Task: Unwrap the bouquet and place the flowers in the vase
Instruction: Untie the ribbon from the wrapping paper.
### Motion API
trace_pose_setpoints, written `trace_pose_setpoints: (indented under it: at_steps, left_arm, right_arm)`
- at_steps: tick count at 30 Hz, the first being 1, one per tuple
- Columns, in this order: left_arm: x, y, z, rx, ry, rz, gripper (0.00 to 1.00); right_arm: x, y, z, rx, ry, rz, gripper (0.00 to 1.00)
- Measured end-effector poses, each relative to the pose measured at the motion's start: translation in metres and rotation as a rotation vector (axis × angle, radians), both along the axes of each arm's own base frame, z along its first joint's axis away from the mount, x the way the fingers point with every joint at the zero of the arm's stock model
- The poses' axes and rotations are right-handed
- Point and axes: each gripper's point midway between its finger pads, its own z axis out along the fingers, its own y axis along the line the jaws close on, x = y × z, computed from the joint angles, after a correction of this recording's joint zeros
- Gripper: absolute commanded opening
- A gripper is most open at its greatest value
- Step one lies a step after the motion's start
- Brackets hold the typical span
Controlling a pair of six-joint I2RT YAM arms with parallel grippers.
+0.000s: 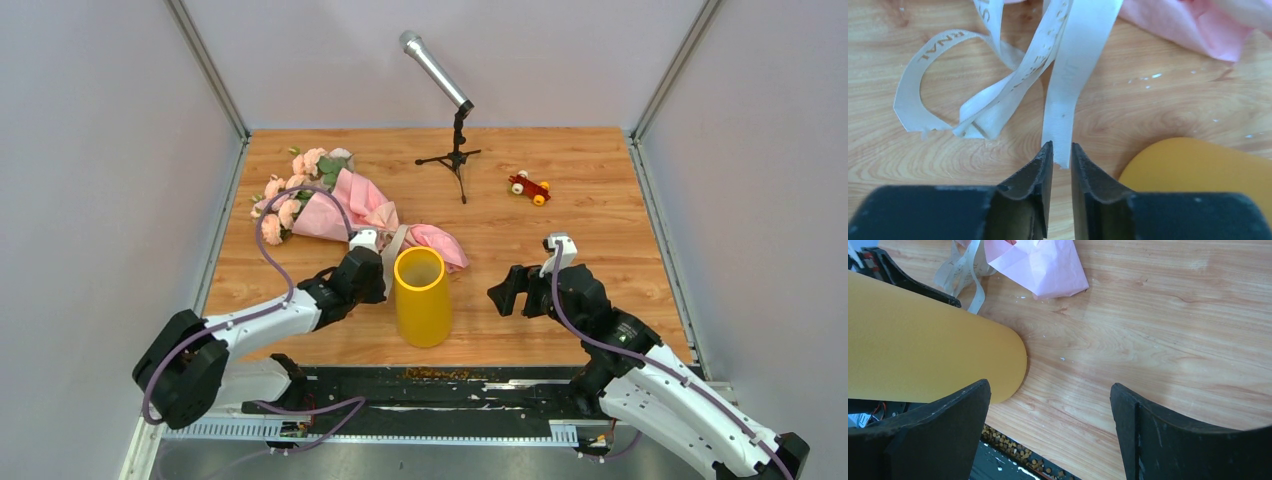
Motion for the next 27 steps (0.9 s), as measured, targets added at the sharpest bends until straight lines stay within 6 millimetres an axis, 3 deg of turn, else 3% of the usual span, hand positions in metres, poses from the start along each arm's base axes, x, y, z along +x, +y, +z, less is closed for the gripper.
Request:
trace_pose_setpoints:
  at_steps: [4, 8, 27]
  left_arm:
    - [0.004, -0.003, 0.014, -0.015, -0.047, -0.021, 0.49]
    - [0.01, -0.004, 0.012, 0.014, -0.044, -0.037, 0.54]
    - [0.049, -0.022, -0.009, -0.045, -0.024, -0.052, 0.56]
  right_arm:
    - [0.0, 0.0, -0.001, -0.003, 0.003, 0.0, 0.9]
    - [0.0, 0.001, -0.003, -0.009, 0.011, 0.0, 0.9]
    - [0.001, 0.001, -0.008, -0.024, 0.025, 0.0, 0.9]
